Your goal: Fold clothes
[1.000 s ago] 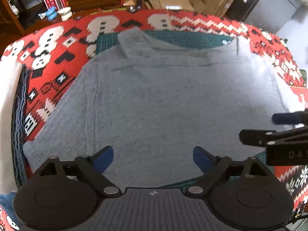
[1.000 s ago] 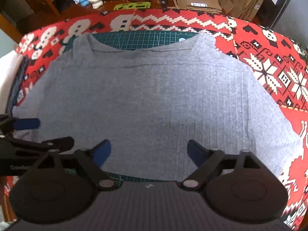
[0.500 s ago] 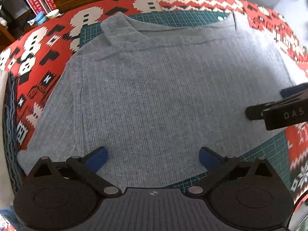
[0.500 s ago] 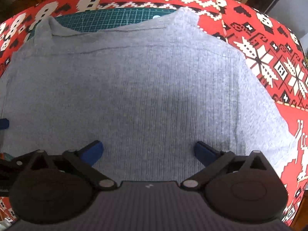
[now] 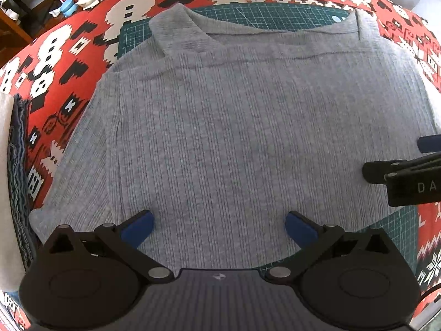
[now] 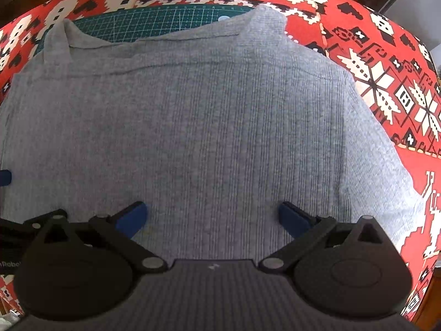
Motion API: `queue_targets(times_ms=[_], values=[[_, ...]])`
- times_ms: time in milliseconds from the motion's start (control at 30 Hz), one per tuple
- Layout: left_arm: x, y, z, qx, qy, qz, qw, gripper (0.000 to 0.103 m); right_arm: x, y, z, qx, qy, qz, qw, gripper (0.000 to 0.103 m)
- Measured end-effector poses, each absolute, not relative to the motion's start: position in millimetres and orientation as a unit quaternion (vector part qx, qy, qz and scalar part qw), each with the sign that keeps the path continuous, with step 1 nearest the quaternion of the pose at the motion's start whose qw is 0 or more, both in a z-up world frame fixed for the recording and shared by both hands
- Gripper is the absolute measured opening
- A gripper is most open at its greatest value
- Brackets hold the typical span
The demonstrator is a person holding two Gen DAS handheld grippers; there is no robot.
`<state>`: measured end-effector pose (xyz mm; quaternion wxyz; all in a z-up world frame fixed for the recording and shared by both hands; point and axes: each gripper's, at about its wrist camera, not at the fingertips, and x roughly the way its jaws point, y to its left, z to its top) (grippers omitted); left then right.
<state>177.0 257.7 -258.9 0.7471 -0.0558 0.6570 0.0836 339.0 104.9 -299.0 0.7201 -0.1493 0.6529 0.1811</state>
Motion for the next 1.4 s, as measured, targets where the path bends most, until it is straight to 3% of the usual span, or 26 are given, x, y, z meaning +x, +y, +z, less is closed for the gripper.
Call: queue_targets(times_ms=[300, 367, 567, 700, 800, 867, 1000, 1100, 1400], values=[[181.9, 260.2, -258.1, -0.05, 0.673, 0.071, 0.734, 0.102, 337.1, 90.8, -294.1, -0.145, 0.648, 0.18, 0.726, 0.103], [183.7, 265.7, -253.2, -0.057, 0.676, 0.074, 0.731, 0.092, 342.5, 88.8, -292.9, -0.143, 0.666, 0.173, 0.711, 0.103], [185.6, 296.1, -226.4, -0.073, 0.654, 0.104, 0.746, 0.087, 353.0, 81.2, -270.8, -0.125, 0.664, 0.184, 0.714, 0.103], [194.7, 323.5, -218.7, -0.09, 0.643, 0.125, 0.75, 0.068, 359.9, 93.1, -257.9, -0.123, 0.65, 0.193, 0.725, 0.103], [207.5, 334.5, -219.9, -0.086, 0.638, 0.144, 0.751, 0.044, 357.0, 122.4, -251.2, -0.125, 0.635, 0.207, 0.734, 0.102], [207.8, 347.2, -217.7, -0.086, 0.633, 0.154, 0.753, 0.028, 353.0, 142.2, -250.8, -0.133, 0.621, 0.221, 0.74, 0.098], [213.4, 366.4, -225.3, -0.091, 0.633, 0.16, 0.752, 0.012, 351.7, 174.9, -250.2, -0.134, 0.609, 0.242, 0.743, 0.083], [212.5, 367.7, -225.8, -0.087, 0.633, 0.146, 0.756, 0.011, 351.5, 189.6, -251.4, -0.131, 0.611, 0.253, 0.738, 0.075], [214.5, 371.1, -226.4, -0.102, 0.634, 0.122, 0.757, 0.011, 352.0, 202.7, -254.8, -0.126, 0.617, 0.259, 0.732, 0.075]])
